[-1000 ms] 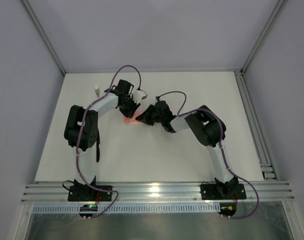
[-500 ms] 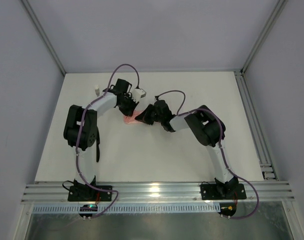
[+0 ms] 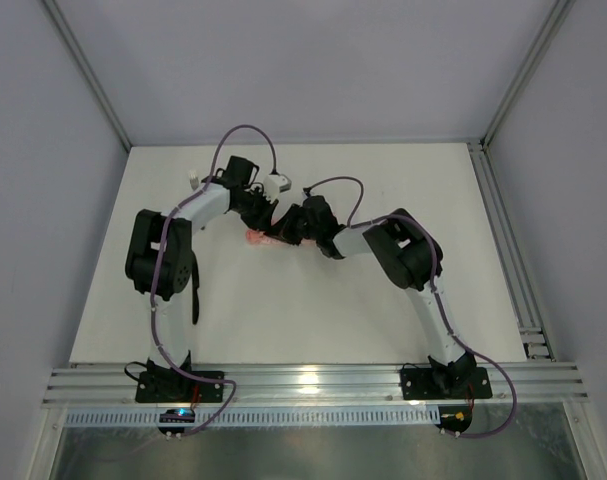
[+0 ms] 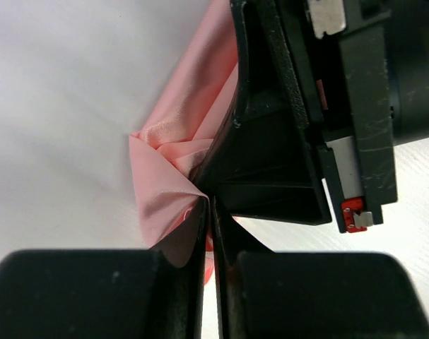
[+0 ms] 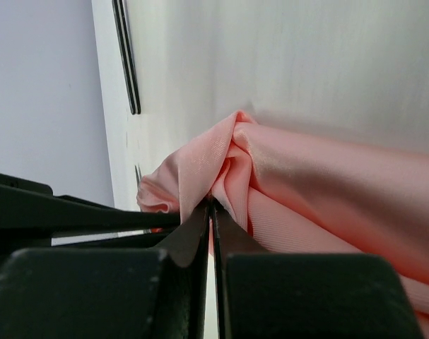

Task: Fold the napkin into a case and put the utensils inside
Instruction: Stuff the top corner of the smaller-rectangle-folded napkin into the folded napkin.

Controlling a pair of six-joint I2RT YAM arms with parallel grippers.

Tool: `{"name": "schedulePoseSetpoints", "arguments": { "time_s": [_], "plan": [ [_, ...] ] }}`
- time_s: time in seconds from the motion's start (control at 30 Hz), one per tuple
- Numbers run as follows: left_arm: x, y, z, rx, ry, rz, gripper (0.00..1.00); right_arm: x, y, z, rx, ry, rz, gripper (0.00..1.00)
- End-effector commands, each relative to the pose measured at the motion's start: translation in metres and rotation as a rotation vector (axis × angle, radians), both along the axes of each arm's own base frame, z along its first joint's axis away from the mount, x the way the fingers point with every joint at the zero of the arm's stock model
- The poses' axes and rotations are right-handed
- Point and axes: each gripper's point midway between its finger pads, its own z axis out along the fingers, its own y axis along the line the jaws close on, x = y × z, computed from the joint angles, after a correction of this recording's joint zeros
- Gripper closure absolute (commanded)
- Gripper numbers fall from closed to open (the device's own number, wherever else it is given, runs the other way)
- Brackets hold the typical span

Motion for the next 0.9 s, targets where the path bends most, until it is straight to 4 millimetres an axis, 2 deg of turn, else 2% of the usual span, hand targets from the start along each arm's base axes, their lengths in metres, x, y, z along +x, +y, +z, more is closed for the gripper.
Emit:
{"name": "schedulePoseSetpoints", "arguments": {
  "time_s": [0.0, 0.2, 0.27, 0.37, 0.47, 0.53, 0.6, 0.67, 0.73, 0.77, 0.87],
  "plan": [
    [-0.002, -0.016, 0.025, -0.088, -0.031, -0.05, 0.95, 0.01, 0.013, 0.006, 0.044, -0.002, -0.034, 0.96],
    [-0.019, -0.007, 0.015, -0.073, 0.038, -0.035, 0.96, 0.027, -0.007, 0.012, 0.016, -0.007, -0.175, 0.96],
    [-0.025, -0.003, 0.01, -0.054, 0.059, -0.032, 0.95, 0.028, -0.005, 0.014, 0.009, -0.013, -0.165, 0.96],
    [-0.029, 0.01, -0.011, 0.005, 0.096, -0.011, 0.95, 0.026, -0.002, 0.016, 0.021, 0.007, -0.156, 0.96],
    [-0.025, 0.022, -0.023, 0.048, 0.122, 0.029, 0.94, 0.023, -0.006, 0.019, 0.015, 0.001, -0.169, 0.96],
    [-0.019, 0.025, -0.021, 0.069, 0.117, 0.033, 0.94, 0.023, -0.009, 0.019, 0.006, -0.013, -0.172, 0.96],
    [-0.018, 0.027, -0.03, 0.094, 0.147, 0.042, 0.94, 0.026, -0.004, 0.026, 0.016, -0.03, -0.152, 0.96],
    [-0.01, 0.03, -0.033, 0.119, 0.145, 0.053, 0.94, 0.024, 0.002, 0.031, 0.02, -0.054, -0.099, 0.91],
    [-0.014, 0.032, -0.042, 0.138, 0.18, 0.048, 0.94, 0.022, 0.001, 0.041, -0.002, -0.081, -0.078, 0.83],
    [-0.015, 0.032, -0.043, 0.141, 0.184, 0.049, 0.94, 0.021, -0.001, 0.045, -0.015, -0.095, -0.073, 0.77],
    [-0.017, 0.033, -0.047, 0.143, 0.197, 0.043, 0.94, 0.015, -0.014, 0.062, -0.052, -0.151, -0.047, 0.73]
  ]
}}
